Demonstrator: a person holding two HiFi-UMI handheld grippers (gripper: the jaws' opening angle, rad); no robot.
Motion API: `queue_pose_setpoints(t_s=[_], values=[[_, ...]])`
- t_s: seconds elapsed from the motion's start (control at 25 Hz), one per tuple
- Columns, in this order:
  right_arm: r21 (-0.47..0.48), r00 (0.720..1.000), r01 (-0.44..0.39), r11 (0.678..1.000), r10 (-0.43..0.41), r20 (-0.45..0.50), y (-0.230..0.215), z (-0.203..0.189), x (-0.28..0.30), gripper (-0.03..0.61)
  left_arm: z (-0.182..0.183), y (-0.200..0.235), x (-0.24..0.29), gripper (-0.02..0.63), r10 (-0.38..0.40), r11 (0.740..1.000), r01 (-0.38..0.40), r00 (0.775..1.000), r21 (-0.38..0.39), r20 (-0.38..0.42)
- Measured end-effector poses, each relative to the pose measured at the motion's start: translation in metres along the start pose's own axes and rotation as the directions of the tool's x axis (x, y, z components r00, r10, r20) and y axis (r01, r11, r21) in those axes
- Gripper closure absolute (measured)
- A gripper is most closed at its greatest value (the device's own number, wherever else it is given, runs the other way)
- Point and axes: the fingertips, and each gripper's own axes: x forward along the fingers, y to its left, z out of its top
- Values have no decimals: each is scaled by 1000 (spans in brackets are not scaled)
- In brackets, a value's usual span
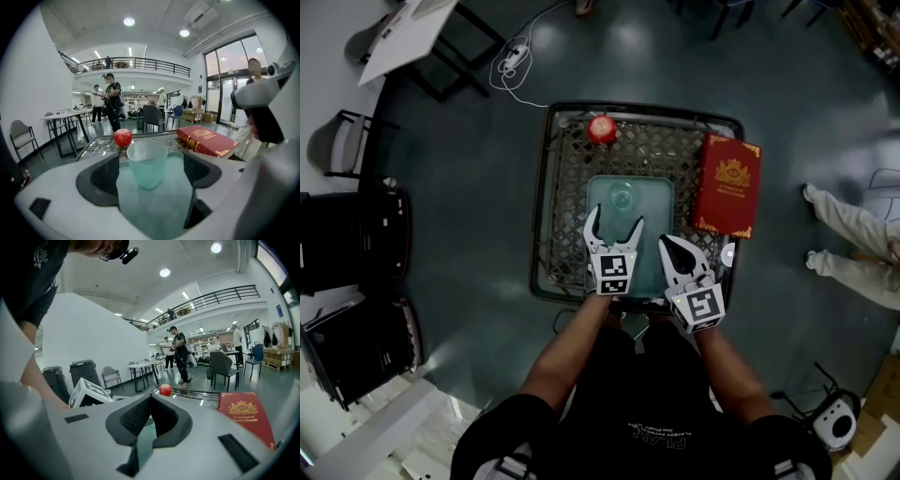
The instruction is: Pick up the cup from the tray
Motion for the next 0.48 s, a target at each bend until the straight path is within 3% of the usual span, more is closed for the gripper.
queue_pose_setpoints(t_s=[0.28,0.48], values=[[10,1000,2,1000,-2,-18,-8,-10,6,571,-17,7,30,195,19,999,-20,999,-25,-40],[1,999,10,1000,-10,-43,-11,-16,9,571,-22,3,47,195,-10,1000,11,998,18,-63]])
